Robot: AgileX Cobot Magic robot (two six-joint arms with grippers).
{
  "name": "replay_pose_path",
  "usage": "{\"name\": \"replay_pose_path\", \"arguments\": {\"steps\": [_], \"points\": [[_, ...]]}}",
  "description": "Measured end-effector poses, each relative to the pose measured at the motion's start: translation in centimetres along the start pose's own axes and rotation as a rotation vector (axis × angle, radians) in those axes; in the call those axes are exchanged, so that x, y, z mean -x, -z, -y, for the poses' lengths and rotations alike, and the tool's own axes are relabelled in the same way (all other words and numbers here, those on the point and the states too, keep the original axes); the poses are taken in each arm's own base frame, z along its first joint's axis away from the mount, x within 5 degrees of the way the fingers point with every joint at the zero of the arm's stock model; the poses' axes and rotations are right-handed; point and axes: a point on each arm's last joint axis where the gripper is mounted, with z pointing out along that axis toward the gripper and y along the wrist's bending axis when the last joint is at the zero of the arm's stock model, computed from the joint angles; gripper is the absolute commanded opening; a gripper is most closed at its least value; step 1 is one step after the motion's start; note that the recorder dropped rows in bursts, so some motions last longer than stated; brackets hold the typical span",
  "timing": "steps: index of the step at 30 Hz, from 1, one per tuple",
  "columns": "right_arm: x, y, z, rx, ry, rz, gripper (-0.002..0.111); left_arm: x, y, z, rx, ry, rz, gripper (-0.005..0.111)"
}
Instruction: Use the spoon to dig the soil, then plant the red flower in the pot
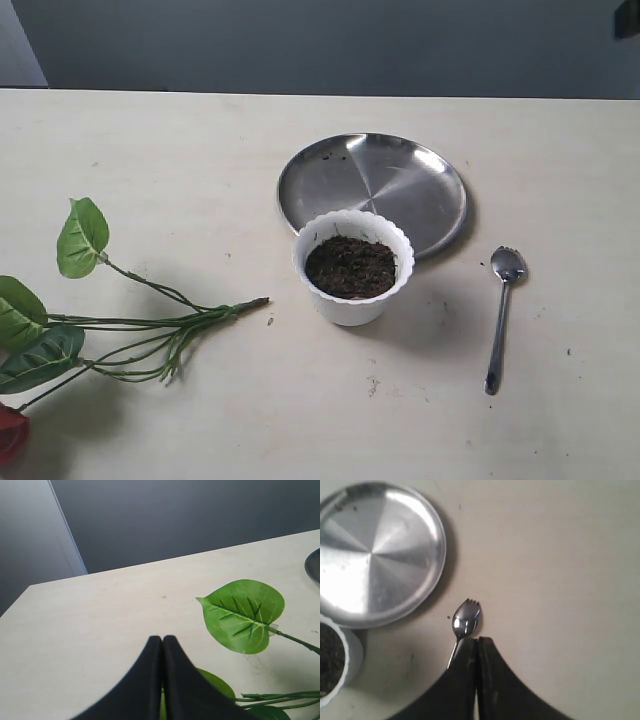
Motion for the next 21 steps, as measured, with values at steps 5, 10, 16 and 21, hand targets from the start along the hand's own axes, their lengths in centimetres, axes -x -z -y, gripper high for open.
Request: {"name": "replay_pose_path", "arguments": {"steps": [5, 10, 16, 21], "points": [[-2.0, -4.8, -3.7, 0.014, 0.027, -0.143, -0.001, 0.0, 0.0, 0.0, 0.000, 0.000, 0.000, 0.000], [-4.5, -7.5, -4.7, 0.010, -0.002, -0.214, 0.014, 0.0, 0.0, 0.0, 0.000, 0.000, 0.000, 0.000], [-7.9, -10.2, -3.9, -0.013, -0.093, -0.271, 0.038, 0.0, 0.0, 0.0, 0.000, 0.000, 0.000, 0.000], [-10.6, -12.3, -3.5, 0.010, -0.177, -0.255, 0.038, 0.0, 0.0, 0.0, 0.000, 0.000, 0.000, 0.000]]}}
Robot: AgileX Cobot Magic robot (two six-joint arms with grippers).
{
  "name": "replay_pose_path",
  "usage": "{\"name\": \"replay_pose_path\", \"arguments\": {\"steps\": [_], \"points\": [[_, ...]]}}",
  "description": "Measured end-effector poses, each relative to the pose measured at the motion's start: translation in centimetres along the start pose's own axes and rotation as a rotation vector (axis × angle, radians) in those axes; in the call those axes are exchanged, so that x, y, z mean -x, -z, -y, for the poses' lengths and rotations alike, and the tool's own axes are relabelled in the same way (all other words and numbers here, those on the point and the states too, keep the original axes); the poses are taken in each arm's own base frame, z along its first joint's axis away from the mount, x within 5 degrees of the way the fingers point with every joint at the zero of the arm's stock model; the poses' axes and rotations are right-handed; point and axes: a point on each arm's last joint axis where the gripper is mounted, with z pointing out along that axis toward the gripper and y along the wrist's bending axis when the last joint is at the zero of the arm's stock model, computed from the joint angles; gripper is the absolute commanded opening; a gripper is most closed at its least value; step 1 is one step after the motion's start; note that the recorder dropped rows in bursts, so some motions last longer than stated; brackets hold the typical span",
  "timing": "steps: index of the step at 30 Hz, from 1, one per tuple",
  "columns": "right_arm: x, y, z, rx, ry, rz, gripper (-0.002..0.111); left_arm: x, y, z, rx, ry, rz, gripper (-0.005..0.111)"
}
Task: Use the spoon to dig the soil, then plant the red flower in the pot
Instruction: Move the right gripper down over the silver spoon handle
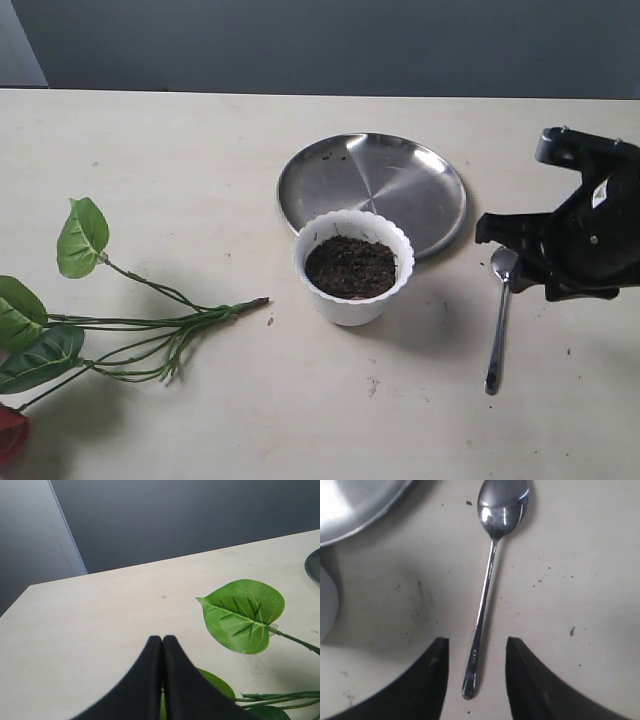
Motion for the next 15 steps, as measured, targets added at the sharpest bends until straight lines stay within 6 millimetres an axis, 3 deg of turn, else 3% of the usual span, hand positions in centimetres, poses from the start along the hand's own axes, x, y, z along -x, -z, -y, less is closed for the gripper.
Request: {"name": "replay_pose_path", "arguments": {"steps": [3, 10, 15], "points": [[-0.8, -1.1, 0.3, 0.028, -0.036, 0.029, 0.038, 0.0, 0.0, 0.0, 0.000, 0.000, 0.000, 0.000], [-0.4, -1.8, 0.2, 0.044, -0.045, 0.070, 0.038, 0.0, 0.0, 0.0, 0.000, 0.000, 0.000, 0.000], [-0.6, -4.7, 0.4, 0.009, -0.077, -0.018, 0.038, 0.0, 0.0, 0.0, 0.000, 0.000, 0.000, 0.000]]}}
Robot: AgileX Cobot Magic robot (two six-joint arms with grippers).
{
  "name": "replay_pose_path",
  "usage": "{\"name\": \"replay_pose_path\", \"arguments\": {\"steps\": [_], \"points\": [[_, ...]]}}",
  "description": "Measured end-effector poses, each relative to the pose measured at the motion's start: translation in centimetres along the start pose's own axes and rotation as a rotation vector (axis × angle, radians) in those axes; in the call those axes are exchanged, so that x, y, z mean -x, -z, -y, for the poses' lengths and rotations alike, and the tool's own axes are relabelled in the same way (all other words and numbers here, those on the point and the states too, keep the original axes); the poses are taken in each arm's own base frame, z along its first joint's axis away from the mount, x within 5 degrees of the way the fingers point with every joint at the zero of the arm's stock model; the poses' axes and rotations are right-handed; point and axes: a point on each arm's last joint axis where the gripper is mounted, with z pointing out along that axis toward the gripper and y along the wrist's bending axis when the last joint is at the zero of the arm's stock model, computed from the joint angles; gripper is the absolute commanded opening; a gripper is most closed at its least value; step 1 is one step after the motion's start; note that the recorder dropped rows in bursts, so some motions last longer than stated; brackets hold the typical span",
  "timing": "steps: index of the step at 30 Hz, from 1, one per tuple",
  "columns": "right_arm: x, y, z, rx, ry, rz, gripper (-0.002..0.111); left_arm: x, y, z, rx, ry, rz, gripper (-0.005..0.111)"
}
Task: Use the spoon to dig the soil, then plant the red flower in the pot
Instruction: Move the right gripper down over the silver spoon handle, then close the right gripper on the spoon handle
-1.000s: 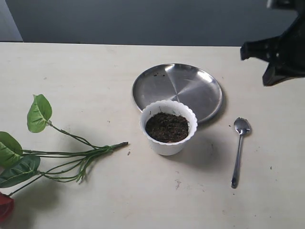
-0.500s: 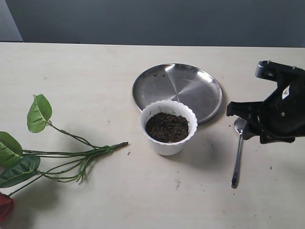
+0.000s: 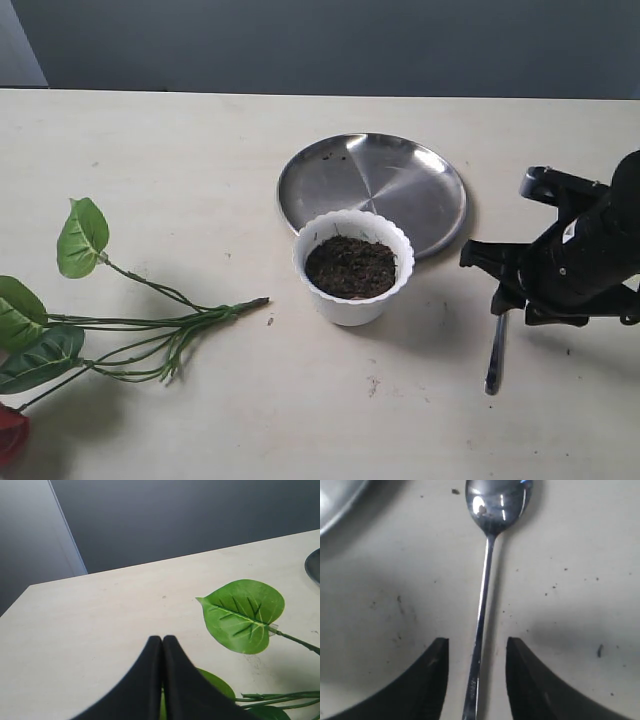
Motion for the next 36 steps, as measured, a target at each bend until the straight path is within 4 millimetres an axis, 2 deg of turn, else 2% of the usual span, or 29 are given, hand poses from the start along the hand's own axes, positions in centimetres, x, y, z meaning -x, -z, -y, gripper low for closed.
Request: {"name": "replay_pose_path", "arguments": {"steps": [6, 15, 36], "points": [[0.0, -2.2, 0.1, -0.021, -0.030, -0.047, 0.038, 0.0, 0.0, 0.0, 0.000, 0.000, 0.000, 0.000], [2.0, -1.5, -1.3, 0.000, -0.031, -0.040, 0.038, 0.0, 0.0, 0.0, 0.000, 0.000, 0.000, 0.000], [1.5, -2.5, -0.9, -0.046, -0.019, -0.117, 0.038, 0.0, 0.0, 0.0, 0.000, 0.000, 0.000, 0.000]]}}
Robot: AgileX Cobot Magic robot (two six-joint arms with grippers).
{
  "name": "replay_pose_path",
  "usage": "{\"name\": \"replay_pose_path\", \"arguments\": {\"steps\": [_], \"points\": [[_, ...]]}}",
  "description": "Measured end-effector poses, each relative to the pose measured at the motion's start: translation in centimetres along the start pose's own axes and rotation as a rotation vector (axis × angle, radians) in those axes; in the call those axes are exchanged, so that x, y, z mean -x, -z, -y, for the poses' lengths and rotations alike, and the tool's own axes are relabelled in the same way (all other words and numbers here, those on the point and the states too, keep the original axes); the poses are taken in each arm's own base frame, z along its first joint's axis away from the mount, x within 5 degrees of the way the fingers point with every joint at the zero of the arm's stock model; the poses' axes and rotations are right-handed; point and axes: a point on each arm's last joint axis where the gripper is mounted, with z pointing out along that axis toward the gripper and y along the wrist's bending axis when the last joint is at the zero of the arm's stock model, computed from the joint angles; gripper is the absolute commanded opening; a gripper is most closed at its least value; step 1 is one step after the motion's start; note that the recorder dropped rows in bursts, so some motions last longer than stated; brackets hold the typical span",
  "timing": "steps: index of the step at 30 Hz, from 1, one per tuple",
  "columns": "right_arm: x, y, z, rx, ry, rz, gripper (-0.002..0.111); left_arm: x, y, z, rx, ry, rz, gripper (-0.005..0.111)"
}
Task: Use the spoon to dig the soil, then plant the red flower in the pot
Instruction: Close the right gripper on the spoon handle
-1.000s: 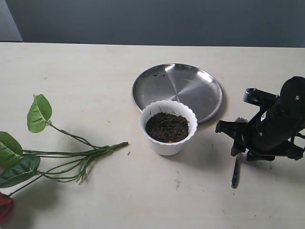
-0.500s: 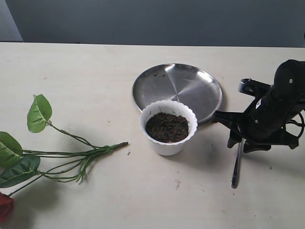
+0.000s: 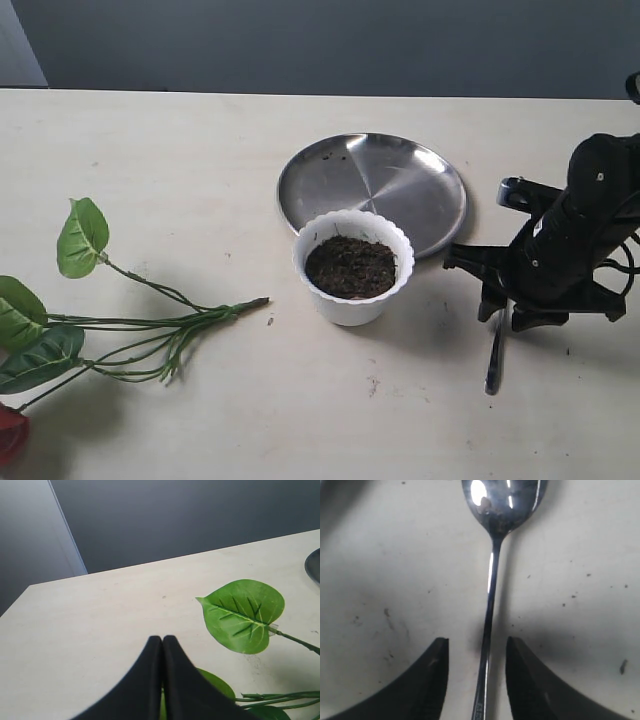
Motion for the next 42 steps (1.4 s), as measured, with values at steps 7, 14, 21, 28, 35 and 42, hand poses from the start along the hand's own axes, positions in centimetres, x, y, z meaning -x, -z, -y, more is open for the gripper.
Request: {"name": "replay_pose_path", "arguments": {"steps": [7, 14, 21, 28, 35, 42], "points": [[0.04, 0.00, 0.05, -0.005, 0.011, 0.004, 0.038, 0.00, 0.00, 0.00, 0.000, 0.000, 0.000, 0.000], [0.13, -0.05, 0.01, -0.002, 0.011, 0.014, 0.038, 0.00, 0.00, 0.00, 0.000, 0.000, 0.000, 0.000], [0.14, -0.15, 0.02, -0.003, 0.010, 0.012, 0.038, 0.00, 0.00, 0.00, 0.000, 0.000, 0.000, 0.000], [0.20, -0.15, 0.07, -0.008, 0.023, 0.019, 0.038, 0.00, 0.00, 0.00, 0.000, 0.000, 0.000, 0.000], [0.29, -0.15, 0.06, -0.008, 0.023, 0.029, 0.038, 0.00, 0.00, 0.00, 0.000, 0.000, 0.000, 0.000], [0.14, -0.15, 0.14, -0.015, 0.020, 0.012, 0.038, 0.00, 0.00, 0.00, 0.000, 0.000, 0.000, 0.000]]}}
